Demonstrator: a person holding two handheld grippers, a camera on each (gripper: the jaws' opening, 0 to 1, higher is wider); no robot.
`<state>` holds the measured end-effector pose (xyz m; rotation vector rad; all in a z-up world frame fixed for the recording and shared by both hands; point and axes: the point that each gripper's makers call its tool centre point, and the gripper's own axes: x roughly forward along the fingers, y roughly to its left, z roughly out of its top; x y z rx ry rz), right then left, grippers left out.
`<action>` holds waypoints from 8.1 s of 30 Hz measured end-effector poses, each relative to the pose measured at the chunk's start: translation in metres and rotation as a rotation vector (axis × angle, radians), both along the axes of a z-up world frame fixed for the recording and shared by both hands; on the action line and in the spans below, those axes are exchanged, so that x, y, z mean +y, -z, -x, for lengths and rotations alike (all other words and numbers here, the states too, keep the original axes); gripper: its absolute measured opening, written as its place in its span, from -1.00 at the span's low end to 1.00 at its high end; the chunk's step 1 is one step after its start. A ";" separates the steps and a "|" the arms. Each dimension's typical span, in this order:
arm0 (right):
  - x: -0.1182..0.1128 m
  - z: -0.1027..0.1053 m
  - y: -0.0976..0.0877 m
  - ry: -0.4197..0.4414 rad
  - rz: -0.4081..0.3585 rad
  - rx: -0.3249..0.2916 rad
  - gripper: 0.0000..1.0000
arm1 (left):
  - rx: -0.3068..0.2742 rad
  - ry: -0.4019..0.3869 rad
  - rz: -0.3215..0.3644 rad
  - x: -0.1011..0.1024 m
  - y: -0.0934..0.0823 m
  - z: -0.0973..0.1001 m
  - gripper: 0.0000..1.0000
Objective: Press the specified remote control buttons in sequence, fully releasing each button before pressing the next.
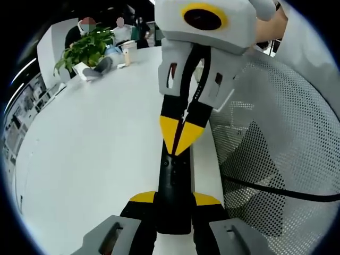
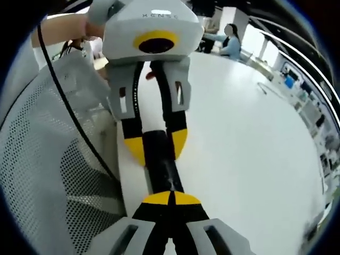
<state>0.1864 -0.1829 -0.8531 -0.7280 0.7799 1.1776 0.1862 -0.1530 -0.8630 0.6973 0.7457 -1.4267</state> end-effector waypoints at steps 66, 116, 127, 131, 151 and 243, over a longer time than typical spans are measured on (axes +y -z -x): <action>0.008 0.007 0.000 -0.153 0.088 0.112 -1.00 | 0.002 0.001 0.011 -0.007 -0.001 0.005 -0.53; 0.006 -0.009 0.005 -0.061 0.102 0.282 -1.00 | 0.003 0.011 0.024 -0.007 0.000 0.004 -0.54; 0.005 -0.011 0.007 0.007 0.181 0.359 -1.00 | 0.001 0.016 0.021 -0.007 -0.001 0.003 -0.54; 0.003 -0.011 0.007 0.028 0.158 0.376 -1.00 | 0.008 0.014 0.024 -0.007 -0.001 0.003 -0.54; 0.015 0.005 0.000 -0.069 0.074 0.172 -1.00 | 0.007 -0.001 0.046 -0.006 -0.001 0.004 -0.54; 0.026 0.008 0.001 -0.067 0.071 0.095 -1.00 | 0.025 -0.057 0.077 -0.008 -0.002 0.004 -0.53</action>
